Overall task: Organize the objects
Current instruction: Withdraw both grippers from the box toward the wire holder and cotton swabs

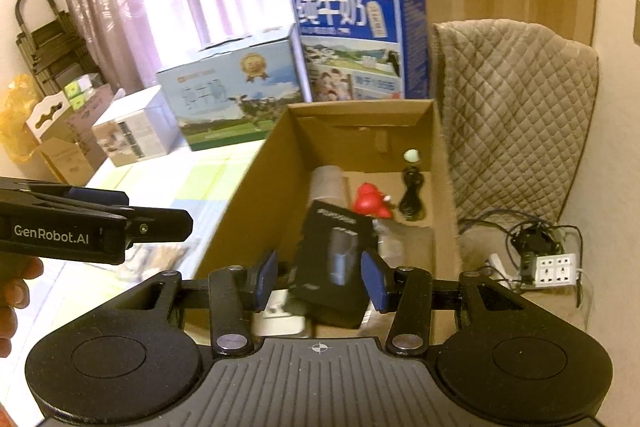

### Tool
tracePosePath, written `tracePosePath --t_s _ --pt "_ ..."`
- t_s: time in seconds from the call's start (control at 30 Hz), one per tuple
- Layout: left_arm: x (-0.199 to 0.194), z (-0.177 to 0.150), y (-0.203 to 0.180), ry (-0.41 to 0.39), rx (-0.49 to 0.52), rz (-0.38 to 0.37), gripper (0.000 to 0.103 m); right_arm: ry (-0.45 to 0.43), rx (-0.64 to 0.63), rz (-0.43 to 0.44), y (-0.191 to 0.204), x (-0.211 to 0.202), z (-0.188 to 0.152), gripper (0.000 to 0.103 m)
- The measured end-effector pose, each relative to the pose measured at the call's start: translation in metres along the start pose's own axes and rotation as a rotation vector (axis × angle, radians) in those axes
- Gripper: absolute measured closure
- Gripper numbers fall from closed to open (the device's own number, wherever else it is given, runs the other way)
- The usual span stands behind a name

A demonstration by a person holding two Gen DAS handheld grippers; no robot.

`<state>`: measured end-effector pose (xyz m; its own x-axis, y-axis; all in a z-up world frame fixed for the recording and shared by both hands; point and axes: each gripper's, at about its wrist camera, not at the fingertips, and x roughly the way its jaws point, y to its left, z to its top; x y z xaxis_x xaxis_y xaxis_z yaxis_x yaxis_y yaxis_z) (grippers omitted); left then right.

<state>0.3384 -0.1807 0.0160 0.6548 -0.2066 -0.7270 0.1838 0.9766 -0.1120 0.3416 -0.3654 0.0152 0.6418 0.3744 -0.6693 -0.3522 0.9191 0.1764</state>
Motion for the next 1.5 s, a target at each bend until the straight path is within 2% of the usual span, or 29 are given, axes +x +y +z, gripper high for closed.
tracePosePath --t_s 0.37,0.83,1.2,1.5 --pt "-0.038 -0.028 0.059 -0.016 -0.052 0.018 0.016 0.000 -0.053 0.045 0.071 -0.004 -0.009 0.059" --pt "-0.070 -0.058 0.134 -0.006 -0.105 0.054 0.016 0.023 -0.090 0.082 0.149 0.014 -0.015 0.059" --pt "-0.079 -0.082 0.187 0.024 -0.143 0.090 0.016 0.078 -0.066 0.091 0.188 0.042 -0.031 0.059" --pt "-0.069 -0.095 0.221 0.065 -0.184 0.116 0.016 0.156 -0.033 0.084 0.206 0.076 -0.049 0.059"
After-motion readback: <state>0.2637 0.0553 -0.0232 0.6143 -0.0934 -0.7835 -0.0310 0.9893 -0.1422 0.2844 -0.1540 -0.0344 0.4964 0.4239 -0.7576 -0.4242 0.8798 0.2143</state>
